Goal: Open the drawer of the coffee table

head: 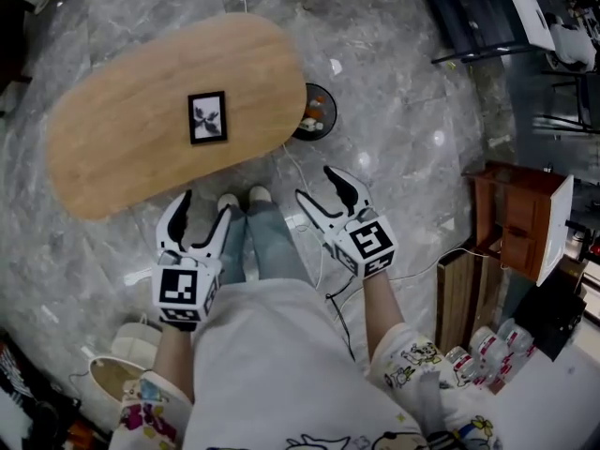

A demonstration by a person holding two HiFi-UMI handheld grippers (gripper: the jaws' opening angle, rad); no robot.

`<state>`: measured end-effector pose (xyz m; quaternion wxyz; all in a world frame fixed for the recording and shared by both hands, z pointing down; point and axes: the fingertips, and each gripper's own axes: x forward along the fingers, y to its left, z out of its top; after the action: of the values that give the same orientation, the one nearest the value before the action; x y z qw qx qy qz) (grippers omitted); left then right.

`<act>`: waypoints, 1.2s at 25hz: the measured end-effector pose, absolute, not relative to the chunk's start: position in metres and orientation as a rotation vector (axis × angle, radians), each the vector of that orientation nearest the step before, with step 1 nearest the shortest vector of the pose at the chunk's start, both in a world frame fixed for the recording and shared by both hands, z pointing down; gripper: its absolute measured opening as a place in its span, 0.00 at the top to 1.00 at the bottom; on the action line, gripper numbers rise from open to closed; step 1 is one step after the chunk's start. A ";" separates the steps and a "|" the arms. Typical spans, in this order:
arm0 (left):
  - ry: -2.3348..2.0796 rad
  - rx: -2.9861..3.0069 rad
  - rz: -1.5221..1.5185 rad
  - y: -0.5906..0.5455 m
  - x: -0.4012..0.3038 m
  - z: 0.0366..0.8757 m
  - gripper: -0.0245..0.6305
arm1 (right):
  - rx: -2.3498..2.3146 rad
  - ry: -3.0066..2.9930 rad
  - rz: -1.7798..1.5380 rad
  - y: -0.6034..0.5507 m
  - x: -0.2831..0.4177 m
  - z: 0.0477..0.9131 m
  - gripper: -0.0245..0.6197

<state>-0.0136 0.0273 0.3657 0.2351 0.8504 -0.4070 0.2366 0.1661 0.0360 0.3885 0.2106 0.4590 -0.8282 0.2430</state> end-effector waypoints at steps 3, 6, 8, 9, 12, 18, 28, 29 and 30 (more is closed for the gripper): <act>-1.102 2.308 0.669 0.031 -0.003 0.388 0.56 | 1.256 -2.302 0.687 0.034 0.172 0.409 0.58; -1.079 2.285 0.700 0.034 0.007 0.414 0.56 | 1.246 -2.289 0.701 0.033 0.178 0.432 0.58; -1.062 2.271 0.710 0.032 0.015 0.431 0.56 | 1.230 -2.277 0.709 0.032 0.180 0.450 0.58; -1.054 2.265 0.711 0.031 0.019 0.439 0.56 | 1.219 -2.270 0.708 0.031 0.181 0.459 0.58; -1.036 2.245 0.706 0.030 0.031 0.463 0.56 | 1.172 -2.250 0.681 0.030 0.182 0.489 0.58; -0.979 2.209 0.733 0.036 0.047 0.513 0.56 | 1.061 -2.206 0.630 0.024 0.189 0.553 0.58; -0.939 2.130 0.810 0.044 0.063 0.594 0.56 | 0.853 -2.154 0.560 0.015 0.189 0.653 0.58; -0.938 2.124 0.819 0.045 0.064 0.600 0.56 | 0.841 -2.149 0.558 0.014 0.189 0.661 0.58; -0.936 2.118 0.826 0.046 0.066 0.605 0.56 | 0.831 -2.144 0.557 0.013 0.189 0.668 0.58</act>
<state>0.0662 0.0457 0.6052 0.3350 0.8116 -0.3587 0.3167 0.1895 0.0128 0.6680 0.3784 0.3250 -0.8388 0.2181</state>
